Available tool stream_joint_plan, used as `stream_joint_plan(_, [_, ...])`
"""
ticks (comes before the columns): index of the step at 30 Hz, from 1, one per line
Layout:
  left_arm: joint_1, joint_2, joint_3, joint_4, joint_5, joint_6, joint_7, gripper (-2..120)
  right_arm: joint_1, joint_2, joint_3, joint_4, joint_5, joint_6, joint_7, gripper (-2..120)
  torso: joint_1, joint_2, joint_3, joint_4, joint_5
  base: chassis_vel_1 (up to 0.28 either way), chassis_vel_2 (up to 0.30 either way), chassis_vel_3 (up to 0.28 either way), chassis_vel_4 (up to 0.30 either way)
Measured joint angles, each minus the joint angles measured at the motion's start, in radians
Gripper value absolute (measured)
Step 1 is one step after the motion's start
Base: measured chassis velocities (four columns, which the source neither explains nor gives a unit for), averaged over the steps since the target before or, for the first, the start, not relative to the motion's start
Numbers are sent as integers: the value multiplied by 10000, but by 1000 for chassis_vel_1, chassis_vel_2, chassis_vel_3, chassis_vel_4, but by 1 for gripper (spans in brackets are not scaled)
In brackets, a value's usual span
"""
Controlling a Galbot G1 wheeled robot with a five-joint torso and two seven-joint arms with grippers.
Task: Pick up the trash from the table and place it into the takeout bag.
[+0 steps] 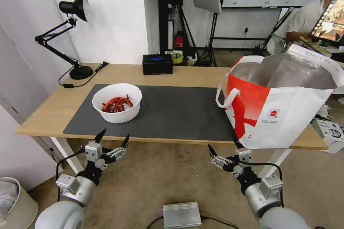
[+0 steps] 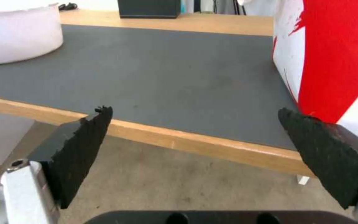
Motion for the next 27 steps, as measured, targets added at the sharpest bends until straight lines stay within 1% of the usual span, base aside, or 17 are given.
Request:
stream_joint_plan(14, [-79,106,-16,27,-52,-5,-38,100,1,3,-1,-3,12,-14,4,100,0,-1,0,0,0,0,0,0,0])
stream_joint_plan(20, [-239,393,-193,13,-414,102,-232,100,5,0,0,-3,15,-14,5,100,0,-1,0,0,0,0,0,0,0])
stream_joint_plan(27, [-338,684,-358,17,-694,170,-280,100,7,-1,2,-2,15,-14,4,100,0,-2,0,1,0,0,0,0,0])
